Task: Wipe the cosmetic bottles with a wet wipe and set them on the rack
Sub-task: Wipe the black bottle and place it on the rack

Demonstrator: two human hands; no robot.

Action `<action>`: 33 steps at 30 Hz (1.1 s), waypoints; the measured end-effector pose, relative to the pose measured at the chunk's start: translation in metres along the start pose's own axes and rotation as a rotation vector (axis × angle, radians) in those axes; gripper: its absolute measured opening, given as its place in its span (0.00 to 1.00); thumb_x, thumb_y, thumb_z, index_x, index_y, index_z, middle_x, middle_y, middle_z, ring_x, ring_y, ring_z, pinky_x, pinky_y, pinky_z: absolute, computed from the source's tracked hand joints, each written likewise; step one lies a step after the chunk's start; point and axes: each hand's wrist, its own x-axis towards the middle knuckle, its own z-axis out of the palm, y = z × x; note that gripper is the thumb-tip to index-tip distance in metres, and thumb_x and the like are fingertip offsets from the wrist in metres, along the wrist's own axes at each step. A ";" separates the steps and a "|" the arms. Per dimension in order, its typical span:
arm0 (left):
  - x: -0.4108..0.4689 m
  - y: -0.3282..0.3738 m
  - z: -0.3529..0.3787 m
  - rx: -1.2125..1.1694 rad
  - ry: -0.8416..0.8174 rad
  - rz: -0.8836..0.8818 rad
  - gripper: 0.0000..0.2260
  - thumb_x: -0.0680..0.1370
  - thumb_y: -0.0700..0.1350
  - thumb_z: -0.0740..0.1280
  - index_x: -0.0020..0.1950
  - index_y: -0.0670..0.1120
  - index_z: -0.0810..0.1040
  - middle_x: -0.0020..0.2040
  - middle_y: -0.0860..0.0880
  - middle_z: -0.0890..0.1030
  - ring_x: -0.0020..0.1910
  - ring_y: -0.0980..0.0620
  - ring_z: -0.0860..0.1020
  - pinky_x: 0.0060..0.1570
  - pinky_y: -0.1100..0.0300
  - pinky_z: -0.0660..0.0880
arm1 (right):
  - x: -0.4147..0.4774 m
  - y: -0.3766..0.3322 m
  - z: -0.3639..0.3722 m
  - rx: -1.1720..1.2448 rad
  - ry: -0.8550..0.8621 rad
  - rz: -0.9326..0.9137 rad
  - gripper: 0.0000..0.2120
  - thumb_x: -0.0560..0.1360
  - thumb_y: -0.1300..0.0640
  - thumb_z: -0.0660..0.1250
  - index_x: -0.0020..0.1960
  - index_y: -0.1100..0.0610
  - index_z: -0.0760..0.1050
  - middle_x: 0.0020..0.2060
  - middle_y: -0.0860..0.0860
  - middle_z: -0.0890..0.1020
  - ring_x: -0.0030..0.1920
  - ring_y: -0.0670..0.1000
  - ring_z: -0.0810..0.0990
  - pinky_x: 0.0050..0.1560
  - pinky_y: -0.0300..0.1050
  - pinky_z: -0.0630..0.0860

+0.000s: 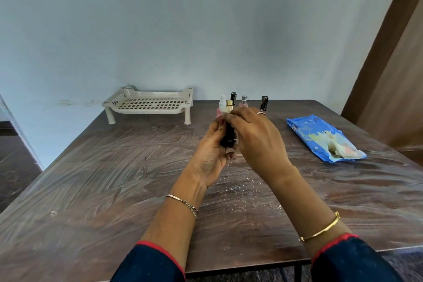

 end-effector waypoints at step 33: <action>0.012 -0.007 -0.012 -0.435 0.076 -0.055 0.35 0.75 0.70 0.50 0.63 0.42 0.73 0.56 0.42 0.79 0.63 0.43 0.75 0.72 0.45 0.62 | -0.004 -0.026 0.005 -0.053 -0.285 0.009 0.14 0.62 0.67 0.76 0.46 0.59 0.81 0.47 0.53 0.80 0.41 0.53 0.79 0.30 0.43 0.74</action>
